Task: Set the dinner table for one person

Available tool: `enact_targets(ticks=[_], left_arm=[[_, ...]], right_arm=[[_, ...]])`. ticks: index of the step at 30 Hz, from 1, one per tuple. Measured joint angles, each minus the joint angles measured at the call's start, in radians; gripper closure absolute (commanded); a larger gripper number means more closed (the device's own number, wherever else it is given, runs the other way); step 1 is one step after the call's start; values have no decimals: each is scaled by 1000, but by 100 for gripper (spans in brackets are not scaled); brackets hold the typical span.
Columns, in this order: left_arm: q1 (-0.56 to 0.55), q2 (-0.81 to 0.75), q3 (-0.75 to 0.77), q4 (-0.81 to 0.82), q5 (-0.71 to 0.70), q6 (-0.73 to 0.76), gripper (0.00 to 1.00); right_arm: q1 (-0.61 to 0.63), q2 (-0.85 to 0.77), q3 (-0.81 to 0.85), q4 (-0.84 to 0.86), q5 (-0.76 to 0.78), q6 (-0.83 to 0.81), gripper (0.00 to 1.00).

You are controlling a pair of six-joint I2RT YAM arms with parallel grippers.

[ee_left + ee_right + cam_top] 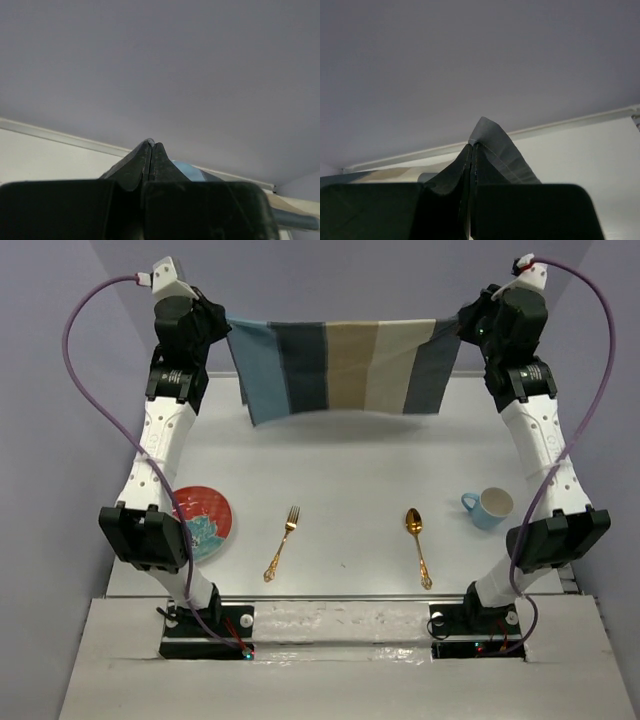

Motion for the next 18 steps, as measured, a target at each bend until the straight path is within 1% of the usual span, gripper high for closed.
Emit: enact_targets(ticks=[3, 4, 6, 7, 9, 10, 11, 12, 13, 14, 15, 18], left_arm=[[0, -49, 2, 16, 11, 0, 100], [0, -83, -27, 34, 16, -1, 100], [0, -144, -105, 76, 27, -6, 100], [1, -200, -203, 128, 29, -17, 100], [5, -264, -348, 187, 38, -35, 100], [8, -287, -441, 242, 39, -48, 100], [12, -300, -544, 282, 44, -65, 100], [14, -303, -621, 319, 45, -80, 100], [19, -287, -712, 329, 47, -97, 100], [20, -269, -756, 333, 48, -104, 100], [21, -230, -832, 354, 49, -117, 97], [25, -135, -1017, 360, 58, -163, 96]], right_arm=[[0, -62, -9, 18, -1, -5, 100], [0, -95, -41, 35, -4, -3, 100], [0, -168, -160, 98, -12, 6, 100], [0, -203, -242, 131, -17, 13, 100], [0, -252, -409, 190, -27, 34, 100], [0, -258, -458, 211, -30, 43, 100], [0, -256, -566, 227, -35, 55, 100], [0, -243, -625, 246, -43, 66, 100], [0, -209, -702, 255, -53, 80, 100], [0, -193, -746, 261, -57, 88, 100], [0, -144, -828, 267, -71, 104, 100], [0, -73, -958, 268, -102, 128, 100]])
